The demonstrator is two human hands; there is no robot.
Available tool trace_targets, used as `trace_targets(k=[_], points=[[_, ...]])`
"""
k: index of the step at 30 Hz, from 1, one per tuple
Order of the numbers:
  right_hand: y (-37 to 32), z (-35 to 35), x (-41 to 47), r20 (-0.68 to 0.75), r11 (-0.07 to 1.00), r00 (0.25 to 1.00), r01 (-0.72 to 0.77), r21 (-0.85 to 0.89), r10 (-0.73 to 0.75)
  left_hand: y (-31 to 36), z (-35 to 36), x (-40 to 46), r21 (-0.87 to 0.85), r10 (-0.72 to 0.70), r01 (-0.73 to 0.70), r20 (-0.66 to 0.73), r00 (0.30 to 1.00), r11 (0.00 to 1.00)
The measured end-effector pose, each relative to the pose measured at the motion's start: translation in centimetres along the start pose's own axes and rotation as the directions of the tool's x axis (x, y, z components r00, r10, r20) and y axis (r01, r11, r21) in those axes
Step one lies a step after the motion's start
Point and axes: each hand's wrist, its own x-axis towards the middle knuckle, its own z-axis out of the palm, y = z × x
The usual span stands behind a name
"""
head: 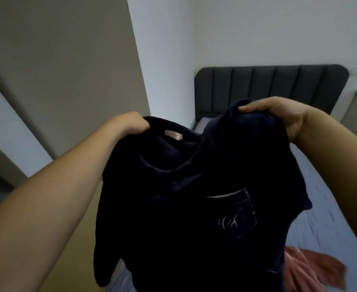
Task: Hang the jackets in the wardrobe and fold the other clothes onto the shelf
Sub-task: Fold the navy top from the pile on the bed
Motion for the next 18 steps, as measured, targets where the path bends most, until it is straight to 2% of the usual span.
trace_targets(k=[1,3,5,7,9,12,13,14,16,18], points=[[0.6,-1.0,1.2,-0.03,0.986,0.992,-0.124,-0.116,0.121,1.0,1.7,1.3,-0.001,-0.006,0.006,0.003,1.0,1.0],[2.5,-2.7,4.4,-0.13,0.889,0.942,-0.336,-0.312,0.311,2.0,6.1,4.4,0.003,-0.032,0.032,0.022,0.999,0.999],[5.9,-4.5,9.0,-0.287,0.781,0.892,-0.446,-0.437,0.348,2.1,11.9,7.7,0.011,-0.049,0.048,0.061,0.997,0.999],[11.3,-6.5,14.9,-0.469,0.639,0.863,-0.47,-0.608,0.188,1.1,18.6,11.5,0.029,-0.08,0.078,0.102,0.991,0.997],[18.5,-8.2,20.3,-0.569,0.481,0.822,-0.49,-0.727,-0.023,-1.0,25.9,15.2,0.047,-0.12,0.115,0.116,0.986,0.992],[31.6,-9.6,27.1,-0.667,0.434,0.716,-0.544,-0.718,-0.207,-5.4,37.7,20.0,0.085,-0.135,0.126,0.101,0.986,0.988],[36.2,-9.2,28.9,-0.68,0.397,0.7,-0.573,-0.718,-0.22,-7.1,41.6,20.8,0.101,-0.149,0.137,0.125,0.981,0.985],[40.4,-8.2,30.4,-0.685,0.353,0.705,-0.603,-0.715,-0.184,-8.9,45.3,21.2,0.129,-0.161,0.14,0.174,0.971,0.982],[48.5,-4.8,32.7,-0.658,0.293,0.753,-0.627,-0.722,-0.01,-13.0,52.3,21.1,0.198,-0.181,0.126,0.288,0.94,0.972],[55.9,-0.2,34.0,-0.55,0.271,0.823,-0.567,-0.778,0.142,-18.2,58.4,19.9,0.217,-0.23,0.155,0.38,0.896,0.964]])
